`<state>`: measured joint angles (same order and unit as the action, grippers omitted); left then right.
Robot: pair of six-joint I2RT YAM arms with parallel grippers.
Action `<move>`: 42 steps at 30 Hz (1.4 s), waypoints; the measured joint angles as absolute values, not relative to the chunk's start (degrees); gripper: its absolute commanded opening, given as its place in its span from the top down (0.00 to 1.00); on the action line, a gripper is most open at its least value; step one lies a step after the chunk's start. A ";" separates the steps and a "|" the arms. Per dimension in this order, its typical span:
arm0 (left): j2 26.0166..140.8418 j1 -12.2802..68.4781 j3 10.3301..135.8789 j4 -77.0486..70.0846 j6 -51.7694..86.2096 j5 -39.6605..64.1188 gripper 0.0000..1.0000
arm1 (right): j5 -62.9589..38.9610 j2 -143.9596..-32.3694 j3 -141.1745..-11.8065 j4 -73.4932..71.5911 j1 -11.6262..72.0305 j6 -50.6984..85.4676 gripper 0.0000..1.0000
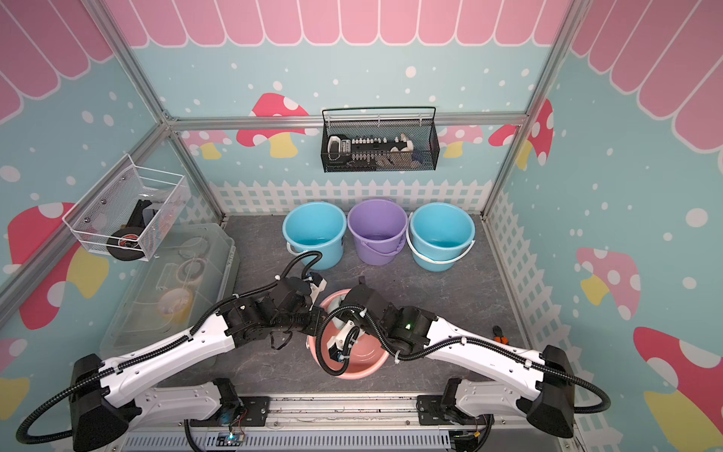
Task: Wipe the inside of the bucket with a cloth
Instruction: Wipe the dirt from the inside of the bucket.
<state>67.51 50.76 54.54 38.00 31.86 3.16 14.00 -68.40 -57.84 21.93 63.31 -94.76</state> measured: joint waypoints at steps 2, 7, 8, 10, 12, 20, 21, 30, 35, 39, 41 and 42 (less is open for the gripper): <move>67.51 50.74 54.54 38.17 31.64 3.31 1.00 | 13.37 -70.48 -58.72 20.84 63.51 -95.48 1.00; 67.53 50.41 54.54 39.29 31.68 2.57 1.00 | 14.83 -72.84 -59.61 20.18 63.86 -96.82 1.00; 67.51 50.41 54.54 39.22 31.68 2.52 1.00 | 15.68 -72.90 -60.05 20.97 63.96 -96.86 1.00; 67.51 50.43 54.54 38.96 31.68 2.42 1.00 | 17.80 -72.90 -61.47 23.68 64.10 -96.40 1.00; 67.51 50.46 54.54 38.79 31.70 2.39 1.00 | 20.53 -72.93 -63.72 28.21 64.14 -94.94 1.00; 67.51 50.78 54.54 38.79 31.68 2.15 1.00 | 27.22 -72.20 -69.36 51.33 64.29 -82.89 1.00; 67.51 50.81 54.54 38.79 31.70 2.13 1.00 | 27.11 -72.20 -69.89 54.19 64.58 -81.06 1.00; 67.51 51.03 54.54 39.40 31.68 1.50 1.00 | 8.97 -72.25 -75.48 72.29 68.69 -65.63 1.00; 67.51 51.13 54.54 39.83 31.68 1.52 1.00 | -6.09 -73.21 -75.57 69.89 68.71 -60.31 1.00; 67.51 51.13 54.59 40.23 31.68 1.50 1.00 | -12.49 -73.30 -71.24 58.89 68.73 -55.75 1.00; 67.51 51.13 54.70 40.45 31.66 1.50 1.00 | -13.08 -73.25 -67.44 50.52 68.73 -52.84 1.00; 67.51 51.13 54.70 40.47 31.66 1.50 1.00 | -12.88 -73.21 -65.93 47.24 68.73 -51.83 1.00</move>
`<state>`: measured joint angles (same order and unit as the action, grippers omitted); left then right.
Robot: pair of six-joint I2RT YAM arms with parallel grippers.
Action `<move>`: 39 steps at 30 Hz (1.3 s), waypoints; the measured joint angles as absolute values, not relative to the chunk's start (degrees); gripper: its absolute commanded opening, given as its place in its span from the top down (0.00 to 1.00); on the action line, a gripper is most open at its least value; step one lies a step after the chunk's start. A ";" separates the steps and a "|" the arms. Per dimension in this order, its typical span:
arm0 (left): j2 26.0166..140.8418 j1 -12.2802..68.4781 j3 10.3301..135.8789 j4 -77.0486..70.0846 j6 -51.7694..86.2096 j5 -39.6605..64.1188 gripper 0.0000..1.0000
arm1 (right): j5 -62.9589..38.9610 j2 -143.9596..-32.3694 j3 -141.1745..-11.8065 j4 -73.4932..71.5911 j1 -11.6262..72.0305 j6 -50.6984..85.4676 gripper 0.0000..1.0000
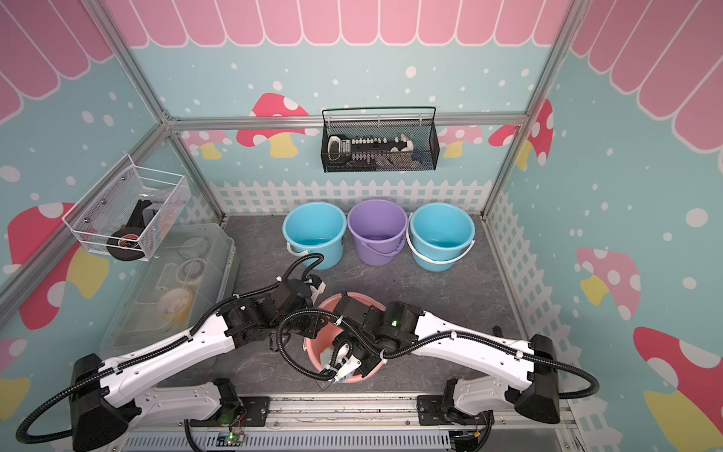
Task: Wipe the inside of the bucket with a cloth
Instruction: Wipe the dirt from the inside of the bucket.
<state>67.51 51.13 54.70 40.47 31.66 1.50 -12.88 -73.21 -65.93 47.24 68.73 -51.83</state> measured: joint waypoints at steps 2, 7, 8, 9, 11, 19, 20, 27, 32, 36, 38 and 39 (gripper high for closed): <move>67.53 51.13 54.70 40.49 31.66 1.52 1.00 | -11.22 -72.79 -62.63 39.55 68.73 -49.82 1.00; 67.53 51.13 54.76 40.47 31.66 1.50 1.00 | -2.46 -72.58 -61.36 29.65 68.73 -50.28 1.00; 67.53 51.11 54.81 40.45 31.66 1.50 1.00 | 0.08 -72.55 -61.52 28.62 68.73 -51.33 1.00; 67.53 51.11 54.81 40.38 31.68 1.45 1.00 | 2.26 -72.55 -61.58 28.05 68.73 -52.53 1.00; 67.53 51.07 54.83 40.34 31.68 1.15 1.00 | 7.40 -72.58 -61.58 27.18 68.82 -56.18 1.00; 67.83 50.78 54.85 39.46 31.73 0.40 1.00 | 22.24 -74.06 -62.76 23.68 65.71 -69.60 1.00; 67.99 50.48 54.85 39.33 31.86 -0.21 1.00 | 23.51 -74.48 -63.35 23.57 65.76 -70.72 1.00; 68.05 50.06 54.83 38.54 32.77 -2.20 1.00 | 30.74 -74.02 -65.47 27.99 65.67 -72.47 1.00; 68.03 50.68 54.83 38.59 32.99 -1.63 1.00 | 36.29 -71.22 -65.49 38.41 65.06 -71.00 1.00; 68.03 50.76 54.83 38.59 32.97 -1.48 1.00 | 35.31 -68.03 -66.06 47.37 65.41 -69.17 1.00; 68.03 50.83 54.83 38.61 32.95 -1.43 1.00 | 32.97 -66.24 -66.85 52.47 65.69 -68.29 1.00; 68.03 50.81 54.83 38.63 32.93 -1.39 1.00 | 31.38 -65.67 -67.35 54.83 65.80 -67.99 1.00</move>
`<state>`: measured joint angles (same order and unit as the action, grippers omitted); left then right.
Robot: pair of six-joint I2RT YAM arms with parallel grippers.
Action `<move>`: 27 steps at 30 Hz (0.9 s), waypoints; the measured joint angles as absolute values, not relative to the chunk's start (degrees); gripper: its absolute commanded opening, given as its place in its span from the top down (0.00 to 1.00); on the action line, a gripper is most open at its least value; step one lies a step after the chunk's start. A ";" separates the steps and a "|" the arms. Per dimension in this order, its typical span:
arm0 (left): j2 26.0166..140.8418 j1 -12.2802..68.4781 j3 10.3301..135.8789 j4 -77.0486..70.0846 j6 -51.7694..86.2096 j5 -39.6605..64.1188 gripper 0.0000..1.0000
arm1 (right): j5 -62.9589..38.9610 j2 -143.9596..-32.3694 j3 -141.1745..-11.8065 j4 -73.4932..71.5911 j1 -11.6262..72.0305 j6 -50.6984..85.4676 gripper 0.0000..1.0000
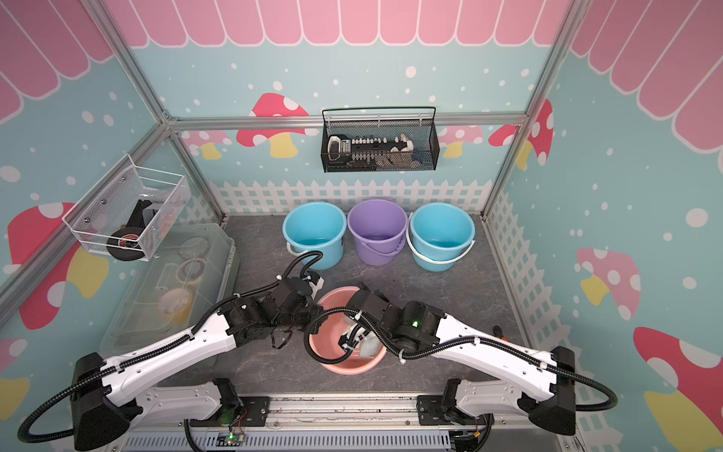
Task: Wipe the inside of the bucket with a cloth
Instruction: Wipe the dirt from the inside of the bucket.
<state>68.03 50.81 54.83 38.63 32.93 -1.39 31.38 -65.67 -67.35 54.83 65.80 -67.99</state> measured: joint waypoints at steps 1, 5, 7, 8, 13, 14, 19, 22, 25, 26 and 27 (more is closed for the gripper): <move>68.03 50.83 54.83 38.74 32.91 -1.28 1.00 | 29.30 -65.12 -68.05 57.47 65.93 -67.48 1.00; 68.03 50.89 54.83 38.83 32.80 -1.04 1.00 | 20.16 -64.66 -70.94 65.14 66.00 -65.71 1.00; 68.03 50.94 54.83 38.85 32.80 -1.06 1.00 | 14.70 -64.69 -71.57 67.42 66.00 -64.95 1.00; 68.03 51.00 54.83 38.89 32.80 -1.06 1.00 | 11.92 -64.77 -71.77 68.25 66.00 -64.55 1.00; 68.03 51.05 54.83 39.00 32.77 -1.02 1.00 | -2.90 -66.43 -71.99 68.69 66.02 -62.48 1.00; 68.03 51.05 54.83 39.00 32.77 -1.02 1.00 | -5.17 -66.78 -71.83 67.79 66.02 -62.06 1.00; 68.03 51.05 54.85 39.03 32.77 -0.95 1.00 | -12.38 -66.50 -64.77 53.76 66.06 -58.76 1.00; 68.03 51.05 54.85 39.09 32.75 -0.78 1.00 | -12.16 -66.43 -59.79 43.62 66.06 -56.40 1.00; 68.03 51.05 54.85 39.18 32.75 -0.60 1.00 | -9.69 -66.46 -57.54 36.29 65.89 -55.61 1.00; 68.03 51.05 54.85 39.20 32.77 -0.54 1.00 | -8.64 -66.46 -57.32 34.44 65.65 -55.64 1.00; 68.03 51.05 54.85 39.20 32.77 -0.40 1.00 | -7.35 -66.46 -57.32 32.88 65.12 -55.70 1.00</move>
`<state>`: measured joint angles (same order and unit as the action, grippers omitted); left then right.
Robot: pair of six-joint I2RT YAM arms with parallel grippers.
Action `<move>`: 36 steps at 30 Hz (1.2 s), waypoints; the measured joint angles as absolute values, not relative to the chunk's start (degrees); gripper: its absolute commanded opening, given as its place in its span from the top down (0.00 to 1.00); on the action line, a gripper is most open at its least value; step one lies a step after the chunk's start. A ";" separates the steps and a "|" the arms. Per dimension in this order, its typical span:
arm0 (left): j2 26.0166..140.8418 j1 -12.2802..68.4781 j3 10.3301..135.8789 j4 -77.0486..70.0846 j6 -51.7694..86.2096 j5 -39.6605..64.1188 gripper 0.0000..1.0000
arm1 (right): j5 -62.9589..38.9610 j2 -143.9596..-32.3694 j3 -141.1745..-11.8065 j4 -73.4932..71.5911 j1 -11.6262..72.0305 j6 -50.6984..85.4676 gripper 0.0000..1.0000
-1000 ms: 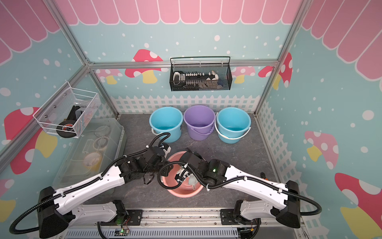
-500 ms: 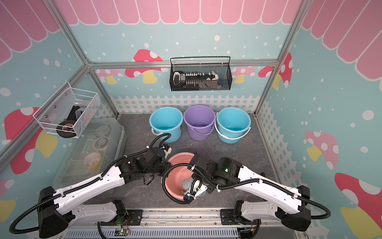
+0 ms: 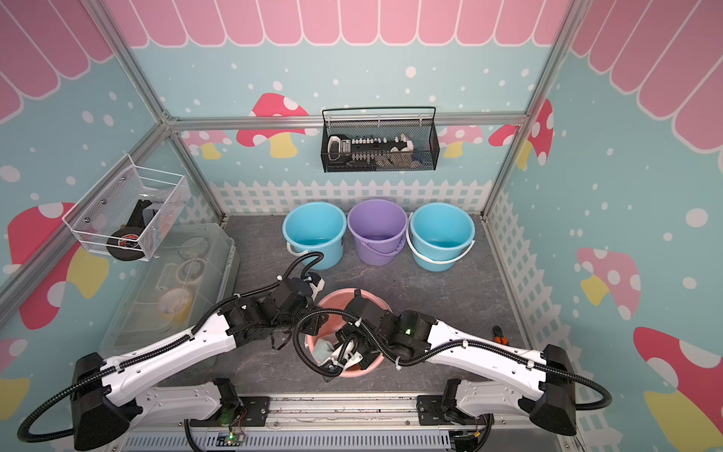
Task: Wipe the inside of the bucket with a cloth
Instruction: Wipe the dirt from the inside of the bucket.
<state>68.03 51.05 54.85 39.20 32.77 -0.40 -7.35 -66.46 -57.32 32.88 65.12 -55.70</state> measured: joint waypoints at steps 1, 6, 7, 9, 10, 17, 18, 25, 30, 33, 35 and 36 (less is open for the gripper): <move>68.03 51.05 54.85 39.20 32.75 -0.32 1.00 | -6.13 -66.46 -57.34 31.57 64.36 -55.88 1.00; 68.03 51.05 54.85 39.20 32.75 -0.08 1.00 | 1.89 -66.63 -58.46 28.45 60.01 -58.43 1.00; 68.03 51.05 54.85 39.20 32.77 -0.01 1.00 | 3.55 -66.85 -58.98 28.03 59.57 -59.02 1.00; 68.03 51.05 54.85 39.20 32.77 0.14 1.00 | 7.44 -67.75 -60.18 26.85 59.22 -60.38 1.00; 68.03 51.05 54.85 39.20 32.77 0.23 1.00 | 9.23 -68.25 -60.69 26.48 59.24 -60.93 1.00; 68.03 50.96 54.85 39.18 33.21 -0.47 1.00 | 21.21 -70.72 -64.29 28.82 59.42 -64.14 1.00; 68.01 50.96 54.85 39.20 33.21 -0.56 1.00 | 22.76 -70.63 -65.12 30.46 59.42 -64.45 1.00; 67.05 50.98 54.85 39.92 33.26 -1.30 1.00 | 26.41 -65.63 -67.53 45.67 59.35 -64.66 1.00; 66.94 51.03 54.92 40.80 33.85 -1.78 1.00 | 21.10 -62.92 -69.97 57.49 59.42 -62.87 1.00; 66.94 51.03 55.33 41.19 34.30 -1.93 1.00 | 15.77 -61.91 -70.37 61.54 59.81 -61.47 1.00; 66.94 51.03 55.68 41.21 34.52 -1.93 1.00 | 11.84 -61.69 -70.37 62.96 60.05 -60.49 1.00; 66.94 51.03 55.90 41.30 34.68 -1.93 1.00 | 9.65 -61.69 -70.37 63.37 60.07 -59.94 1.00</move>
<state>66.94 51.03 55.90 41.30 34.68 -1.93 9.65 -61.69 -70.37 63.37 60.07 -59.94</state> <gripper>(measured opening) 0.133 0.052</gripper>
